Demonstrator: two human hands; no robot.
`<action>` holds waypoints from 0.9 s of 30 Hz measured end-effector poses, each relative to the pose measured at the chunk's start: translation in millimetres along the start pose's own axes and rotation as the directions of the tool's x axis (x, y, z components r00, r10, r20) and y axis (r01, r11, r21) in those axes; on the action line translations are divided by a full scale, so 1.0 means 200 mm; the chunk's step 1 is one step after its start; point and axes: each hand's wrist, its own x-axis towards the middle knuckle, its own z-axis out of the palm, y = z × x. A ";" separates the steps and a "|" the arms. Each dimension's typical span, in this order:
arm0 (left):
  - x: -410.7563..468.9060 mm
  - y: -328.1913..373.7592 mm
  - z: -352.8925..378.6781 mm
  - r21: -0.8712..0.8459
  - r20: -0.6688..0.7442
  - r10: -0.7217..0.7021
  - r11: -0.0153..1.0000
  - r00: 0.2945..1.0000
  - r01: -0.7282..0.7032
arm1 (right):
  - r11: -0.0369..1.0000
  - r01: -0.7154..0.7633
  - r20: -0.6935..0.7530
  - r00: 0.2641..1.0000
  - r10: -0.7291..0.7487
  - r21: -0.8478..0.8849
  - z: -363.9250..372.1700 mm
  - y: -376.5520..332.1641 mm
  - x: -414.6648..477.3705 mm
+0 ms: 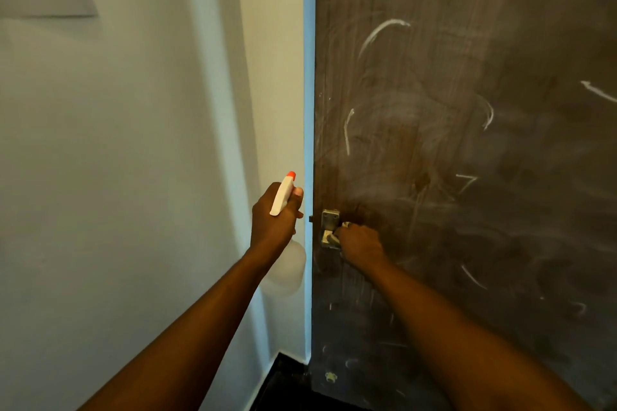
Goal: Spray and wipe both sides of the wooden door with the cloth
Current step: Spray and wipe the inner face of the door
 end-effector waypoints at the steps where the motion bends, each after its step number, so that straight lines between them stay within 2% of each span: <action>1: 0.01 0.01 0.02 0.000 -0.009 0.000 1.000 1.000 0.000 | 1.000 -0.001 0.003 1.000 0.001 -0.002 0.00 0.01 0.02; 9: 0.11 0.04 0.12 0.005 -0.036 0.010 1.000 0.999 -0.010 | 0.999 -0.040 -0.080 0.996 0.042 0.023 0.05 0.09 0.17; 15: 0.25 0.02 0.16 -0.014 0.000 0.022 1.000 1.000 -0.022 | 0.992 -0.102 -0.077 0.991 0.107 0.074 0.07 0.13 0.29; 21: 0.39 -0.01 0.16 -0.029 0.042 0.022 0.999 0.999 -0.021 | 0.992 -0.124 -0.096 0.988 0.124 0.008 0.09 0.17 0.39; 23: 0.44 0.01 0.15 -0.048 0.050 0.034 0.998 0.998 -0.031 | 0.989 -0.138 -0.138 0.980 0.143 0.044 0.11 0.20 0.44; 25: 0.50 0.04 0.15 -0.054 0.050 0.049 0.997 0.998 -0.047 | 0.992 -0.105 -0.138 0.984 0.114 0.072 0.09 0.19 0.45; 27: 0.57 0.11 0.15 -0.043 0.044 0.079 0.996 0.996 -0.077 | 1.000 0.006 -0.248 0.969 -0.012 -0.027 0.13 0.25 0.50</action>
